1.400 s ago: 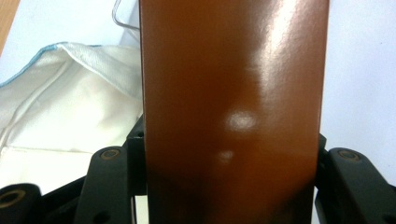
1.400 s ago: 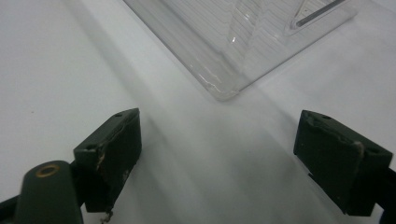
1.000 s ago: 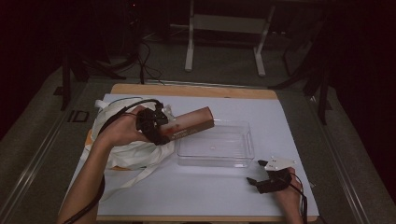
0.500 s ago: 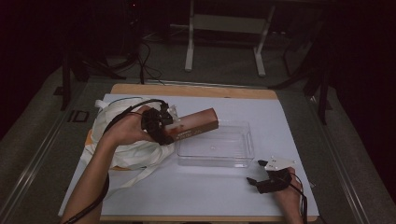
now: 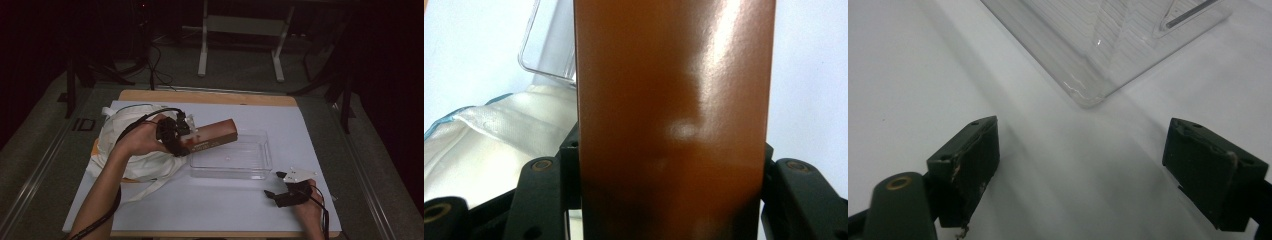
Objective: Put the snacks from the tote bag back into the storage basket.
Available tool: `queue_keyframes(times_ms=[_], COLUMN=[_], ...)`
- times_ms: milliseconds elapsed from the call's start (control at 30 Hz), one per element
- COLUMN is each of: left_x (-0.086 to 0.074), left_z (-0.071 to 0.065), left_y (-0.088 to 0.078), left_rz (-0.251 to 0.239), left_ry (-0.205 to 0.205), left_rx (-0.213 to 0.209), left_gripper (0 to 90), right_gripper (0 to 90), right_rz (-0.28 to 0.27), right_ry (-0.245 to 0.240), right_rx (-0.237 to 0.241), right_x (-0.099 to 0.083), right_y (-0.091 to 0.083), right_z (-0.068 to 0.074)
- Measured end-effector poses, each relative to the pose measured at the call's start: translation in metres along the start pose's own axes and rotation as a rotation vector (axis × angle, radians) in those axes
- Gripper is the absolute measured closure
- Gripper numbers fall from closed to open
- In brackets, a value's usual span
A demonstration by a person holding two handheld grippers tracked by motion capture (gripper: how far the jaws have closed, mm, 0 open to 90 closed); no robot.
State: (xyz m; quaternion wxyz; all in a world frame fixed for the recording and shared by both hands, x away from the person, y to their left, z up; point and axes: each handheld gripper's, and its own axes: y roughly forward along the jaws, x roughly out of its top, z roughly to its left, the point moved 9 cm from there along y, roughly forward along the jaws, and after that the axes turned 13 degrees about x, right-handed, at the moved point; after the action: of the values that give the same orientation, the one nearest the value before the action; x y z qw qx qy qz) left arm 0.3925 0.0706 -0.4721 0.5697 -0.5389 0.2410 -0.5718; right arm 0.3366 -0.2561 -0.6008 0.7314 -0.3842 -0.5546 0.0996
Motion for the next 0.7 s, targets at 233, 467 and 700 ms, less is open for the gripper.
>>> queue_keyframes(times_ms=[233, 467, 700], left_x=[0.003, 0.007, 0.011], left_z=[-0.002, -0.004, -0.005], left_y=[0.003, 0.007, 0.011], left_rz=[0.011, 0.021, 0.029], left_ry=[0.014, 0.027, 0.042], left_rx=[-0.008, -0.011, -0.016], left_gripper=[43.8, 43.8, 43.7], right_gripper=[15.2, 15.2, 15.2], right_rz=[0.000, 0.000, 0.000], right_ry=[-0.001, 0.001, 0.000], right_rx=[0.000, 0.000, 0.000], right_x=[0.000, 0.000, 0.000], right_y=[0.000, 0.000, 0.000], right_z=[0.000, 0.000, 0.000])
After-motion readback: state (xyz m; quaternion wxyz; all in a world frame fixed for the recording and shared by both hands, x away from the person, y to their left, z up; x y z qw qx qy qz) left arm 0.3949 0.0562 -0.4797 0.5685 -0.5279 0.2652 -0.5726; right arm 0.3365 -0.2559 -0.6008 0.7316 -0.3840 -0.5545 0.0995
